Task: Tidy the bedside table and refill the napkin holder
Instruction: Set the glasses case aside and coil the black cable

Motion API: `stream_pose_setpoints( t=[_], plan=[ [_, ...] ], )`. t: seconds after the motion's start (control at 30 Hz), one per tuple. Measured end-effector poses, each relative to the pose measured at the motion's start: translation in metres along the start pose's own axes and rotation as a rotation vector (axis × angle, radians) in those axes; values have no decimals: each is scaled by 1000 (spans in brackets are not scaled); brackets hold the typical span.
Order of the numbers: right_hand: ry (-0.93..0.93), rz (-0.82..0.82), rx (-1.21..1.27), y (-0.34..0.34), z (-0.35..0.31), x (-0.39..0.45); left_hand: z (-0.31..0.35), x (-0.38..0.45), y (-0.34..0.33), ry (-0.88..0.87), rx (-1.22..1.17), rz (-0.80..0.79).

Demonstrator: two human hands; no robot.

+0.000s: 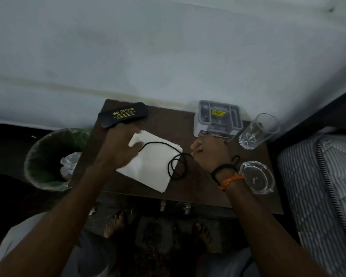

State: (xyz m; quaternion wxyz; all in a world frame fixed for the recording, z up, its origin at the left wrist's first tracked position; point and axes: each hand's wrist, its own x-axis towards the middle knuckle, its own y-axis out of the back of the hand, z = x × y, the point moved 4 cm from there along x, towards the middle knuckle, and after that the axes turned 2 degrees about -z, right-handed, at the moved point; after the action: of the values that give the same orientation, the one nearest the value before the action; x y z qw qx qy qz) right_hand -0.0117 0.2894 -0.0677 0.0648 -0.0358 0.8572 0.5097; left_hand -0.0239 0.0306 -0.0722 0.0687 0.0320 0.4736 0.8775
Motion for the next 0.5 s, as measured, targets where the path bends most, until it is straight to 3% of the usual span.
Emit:
stream_pose_setpoints(
  t=[0.17, 0.5],
  plan=[
    [71, 16, -93, -7, -7, 0, 15, -6, -20, -97, 42, -50],
    [172, -87, -64, -26, -26, 19, 3, 21, -32, -3, 371, -108]
  ],
)
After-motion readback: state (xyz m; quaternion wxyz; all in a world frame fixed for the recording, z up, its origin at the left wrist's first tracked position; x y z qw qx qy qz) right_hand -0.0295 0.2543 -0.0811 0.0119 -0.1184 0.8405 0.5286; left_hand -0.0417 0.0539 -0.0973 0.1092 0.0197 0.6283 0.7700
